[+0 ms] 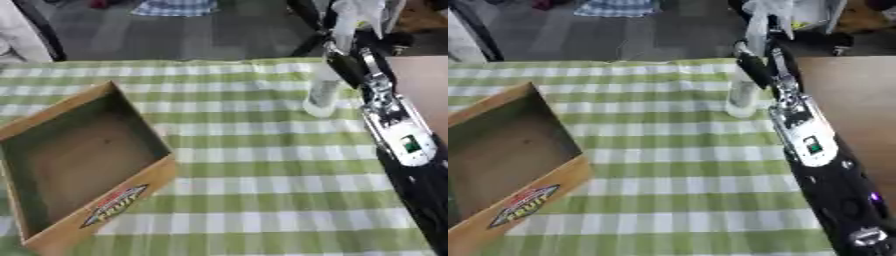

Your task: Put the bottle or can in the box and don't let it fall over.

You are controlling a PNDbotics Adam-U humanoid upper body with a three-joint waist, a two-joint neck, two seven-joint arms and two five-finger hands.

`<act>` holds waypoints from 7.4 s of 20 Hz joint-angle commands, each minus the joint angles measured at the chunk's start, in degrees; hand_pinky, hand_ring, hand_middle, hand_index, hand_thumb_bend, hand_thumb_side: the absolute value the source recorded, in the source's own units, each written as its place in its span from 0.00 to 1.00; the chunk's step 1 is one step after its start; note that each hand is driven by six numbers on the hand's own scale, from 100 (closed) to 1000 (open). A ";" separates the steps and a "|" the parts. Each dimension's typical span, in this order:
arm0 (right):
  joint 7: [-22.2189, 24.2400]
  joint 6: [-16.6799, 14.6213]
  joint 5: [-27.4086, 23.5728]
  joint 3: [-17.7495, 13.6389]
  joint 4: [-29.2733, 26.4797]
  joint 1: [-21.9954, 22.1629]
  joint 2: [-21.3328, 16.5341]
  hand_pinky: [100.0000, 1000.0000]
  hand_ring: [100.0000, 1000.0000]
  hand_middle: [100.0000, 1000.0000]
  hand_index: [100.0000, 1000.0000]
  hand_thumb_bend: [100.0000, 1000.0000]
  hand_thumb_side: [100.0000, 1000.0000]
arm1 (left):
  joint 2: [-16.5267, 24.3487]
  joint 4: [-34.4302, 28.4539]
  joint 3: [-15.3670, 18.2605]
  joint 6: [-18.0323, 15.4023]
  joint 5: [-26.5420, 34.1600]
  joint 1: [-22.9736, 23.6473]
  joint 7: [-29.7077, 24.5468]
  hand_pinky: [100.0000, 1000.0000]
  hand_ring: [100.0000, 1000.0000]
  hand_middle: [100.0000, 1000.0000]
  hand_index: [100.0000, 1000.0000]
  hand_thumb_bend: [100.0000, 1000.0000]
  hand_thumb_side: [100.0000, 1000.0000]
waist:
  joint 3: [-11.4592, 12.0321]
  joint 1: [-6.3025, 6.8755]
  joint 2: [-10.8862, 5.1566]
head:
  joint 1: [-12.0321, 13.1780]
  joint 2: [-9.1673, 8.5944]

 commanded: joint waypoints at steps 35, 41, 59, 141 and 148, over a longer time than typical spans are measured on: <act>2.92 1.31 3.61 -0.61 2.69 -3.60 -1.79 0.97 0.97 0.99 0.95 0.00 0.68 | 0.30 -0.29 -0.25 0.62 0.17 -0.09 -1.09 1.00 0.55 0.66 0.67 0.11 0.72 | 0.44 -0.15 0.22 | -0.70 -1.97; 2.59 -0.35 1.89 -0.71 2.45 -3.90 -1.71 0.97 0.96 0.96 0.94 0.00 0.67 | 0.24 -0.29 -0.37 0.68 0.21 -0.17 -1.31 1.00 0.55 0.66 0.67 0.11 0.73 | 0.53 -0.13 0.38 | -0.81 -2.02; 2.93 0.26 4.89 -1.26 1.73 -4.99 -2.30 0.98 0.98 0.96 0.95 0.00 0.66 | 0.36 -0.26 -0.34 0.86 0.08 -0.13 -1.65 1.00 0.55 0.66 0.67 0.10 0.73 | 0.26 -0.13 -0.57 | -0.79 -1.46; 6.29 1.97 6.57 -0.72 6.00 -2.48 -0.44 1.00 0.99 0.81 0.81 0.00 0.50 | -0.16 -0.12 -0.38 1.00 -0.17 -0.19 -2.39 1.00 0.55 0.66 0.67 0.07 0.76 | 0.75 -0.51 0.08 | -0.85 -2.40; 5.22 1.84 6.07 -1.04 7.45 -2.41 -0.42 0.99 0.99 0.81 0.80 0.00 0.49 | -0.29 -0.12 -0.52 1.02 -0.14 -0.21 -2.56 1.00 0.55 0.66 0.67 0.07 0.76 | 0.79 -0.42 0.33 | -0.92 -2.65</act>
